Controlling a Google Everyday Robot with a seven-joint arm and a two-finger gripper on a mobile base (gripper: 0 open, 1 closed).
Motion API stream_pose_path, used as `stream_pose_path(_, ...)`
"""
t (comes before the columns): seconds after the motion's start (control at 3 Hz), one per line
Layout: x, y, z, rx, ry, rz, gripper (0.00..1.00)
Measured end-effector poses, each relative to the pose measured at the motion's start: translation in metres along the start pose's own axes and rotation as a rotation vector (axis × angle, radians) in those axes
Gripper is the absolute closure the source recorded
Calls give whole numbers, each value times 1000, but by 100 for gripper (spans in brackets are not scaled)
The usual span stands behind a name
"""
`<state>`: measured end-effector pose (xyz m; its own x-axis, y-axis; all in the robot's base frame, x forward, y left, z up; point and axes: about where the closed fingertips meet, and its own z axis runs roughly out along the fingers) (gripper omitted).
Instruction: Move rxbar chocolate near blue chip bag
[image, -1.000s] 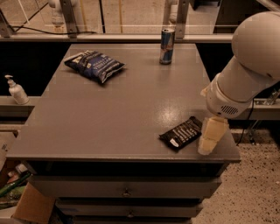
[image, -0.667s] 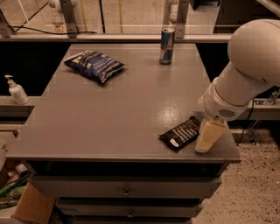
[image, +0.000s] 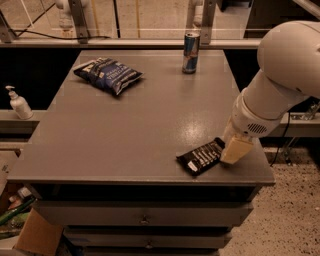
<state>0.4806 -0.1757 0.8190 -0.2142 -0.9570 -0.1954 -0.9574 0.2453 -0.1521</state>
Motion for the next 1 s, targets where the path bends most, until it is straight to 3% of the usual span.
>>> stream_pose_path(0.33,0,0,-2,0,0,0,88)
stream_pose_path(0.67,1,-2,-8,-1,16,17,100)
stream_pose_path(1.0,-1,-3,-28,-12,24,70,100)
